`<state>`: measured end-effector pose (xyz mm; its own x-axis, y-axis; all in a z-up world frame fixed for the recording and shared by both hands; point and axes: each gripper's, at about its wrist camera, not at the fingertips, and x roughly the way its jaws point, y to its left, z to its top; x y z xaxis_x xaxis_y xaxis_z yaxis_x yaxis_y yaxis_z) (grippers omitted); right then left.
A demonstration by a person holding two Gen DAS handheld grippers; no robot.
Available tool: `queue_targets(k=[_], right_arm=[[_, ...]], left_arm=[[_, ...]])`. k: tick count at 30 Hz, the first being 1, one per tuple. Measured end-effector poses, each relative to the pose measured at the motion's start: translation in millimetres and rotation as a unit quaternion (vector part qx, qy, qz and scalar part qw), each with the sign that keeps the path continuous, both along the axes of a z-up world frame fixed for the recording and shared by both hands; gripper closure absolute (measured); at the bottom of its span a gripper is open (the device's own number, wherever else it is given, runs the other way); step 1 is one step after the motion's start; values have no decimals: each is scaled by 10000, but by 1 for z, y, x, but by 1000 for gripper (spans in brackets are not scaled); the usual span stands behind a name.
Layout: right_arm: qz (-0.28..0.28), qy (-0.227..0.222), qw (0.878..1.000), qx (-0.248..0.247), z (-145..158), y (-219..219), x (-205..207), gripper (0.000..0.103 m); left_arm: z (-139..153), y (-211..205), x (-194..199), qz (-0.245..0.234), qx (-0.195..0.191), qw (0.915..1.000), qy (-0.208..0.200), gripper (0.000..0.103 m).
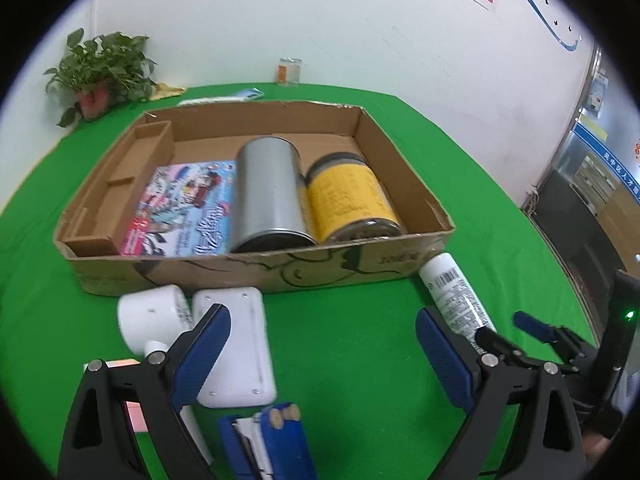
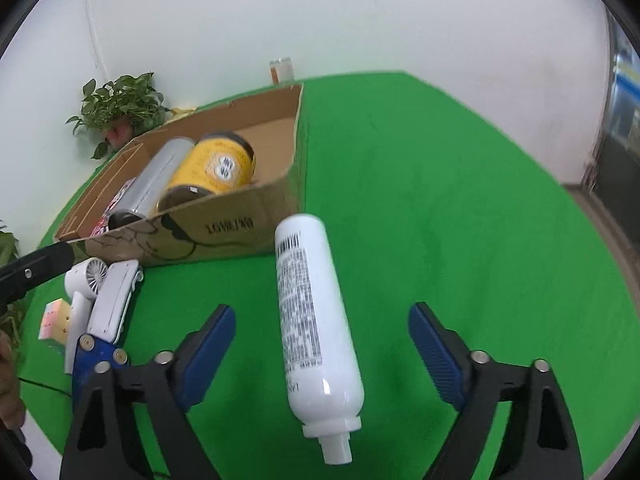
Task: Organize rigid objects
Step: 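Move both tools to the white lotion bottle lying on the table, then grasp the white lotion bottle with the left tool while the right tool grips it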
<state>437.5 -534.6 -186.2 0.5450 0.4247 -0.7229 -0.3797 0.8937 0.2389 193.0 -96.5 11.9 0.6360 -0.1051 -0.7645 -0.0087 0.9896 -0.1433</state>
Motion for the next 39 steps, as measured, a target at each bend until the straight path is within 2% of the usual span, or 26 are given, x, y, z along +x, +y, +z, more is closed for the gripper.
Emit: queue_targets(k=[1, 2, 3, 6, 8, 11, 14, 15, 17, 19, 21, 22, 25, 27, 32, 33, 35, 37, 39], right_arm=[[96, 78, 9999, 36, -5, 0, 0, 35], [141, 160, 9998, 26, -10, 1, 2, 55], [163, 276, 9995, -19, -15, 2, 3, 65], [236, 269, 9994, 25, -19, -3, 3, 66], [257, 216, 9994, -77, -20, -8, 1, 66], [139, 48, 9990, -415, -18, -19, -7, 67], [101, -193, 9952, -954, -16, -19, -14, 66], [198, -288, 9937, -1069, -16, -15, -20, 67], [644, -539, 9917, -970, -8, -6, -38, 64], [1209, -659, 9889, -556, 1, 5, -56, 56], [1253, -659, 9896, -258, 7, 6, -61, 26], [1204, -599, 9909, -46, 10, 3, -60, 25], [1085, -16, 9929, 490, 2, -1, -45, 28], [1072, 285, 9926, 485, -7, 5, -37, 38], [1341, 757, 9868, 503, -25, 31, -32, 46], [1404, 822, 9852, 543, -27, 36, -32, 47], [1481, 921, 9831, 548, -29, 47, -33, 51], [1567, 1067, 9805, 515, -34, 57, -34, 57], [1521, 1030, 9821, 421, -33, 59, -41, 56]], left_arm=[[-2, -3, 1, -57, -32, 10000, 44, 9], [-4, -6, 3, -130, -74, 9998, 105, 9], [-6, -9, 5, -184, -122, 9996, 163, 9], [-14, -17, 12, -356, -403, 9972, 515, 9], [-20, -25, 17, -600, -716, 9926, 779, 9], [-27, -41, 26, -926, -1009, 9855, 999, 9], [-37, -57, 34, -1197, -1297, 9766, 1231, 9], [-41, -62, 37, -1280, -1447, 9718, 1354, 9], [-52, -67, 42, -1327, -1660, 9638, 1608, 9], [-60, -69, 46, -1307, -1691, 9611, 1747, 9], [-66, -69, 51, -1276, -1712, 9582, 1902, 9], [-69, -69, 52, -1266, -1728, 9563, 1991, 10], [-77, -67, 57, -1214, -1785, 9521, 2167, 10], [-79, -66, 60, -1187, -1797, 9511, 2216, 10], [-91, -63, 60, -1030, -1754, 9459, 2526, 22], [-90, -60, 58, -1018, -1778, 9468, 2480, 23], [-90, -58, 56, -1017, -1691, 9482, 2488, 38], [-89, -53, 57, -1004, -1605, 9499, 2487, 47], [-88, -51, 56, -1013, -1542, 9511, 2476, 53]])
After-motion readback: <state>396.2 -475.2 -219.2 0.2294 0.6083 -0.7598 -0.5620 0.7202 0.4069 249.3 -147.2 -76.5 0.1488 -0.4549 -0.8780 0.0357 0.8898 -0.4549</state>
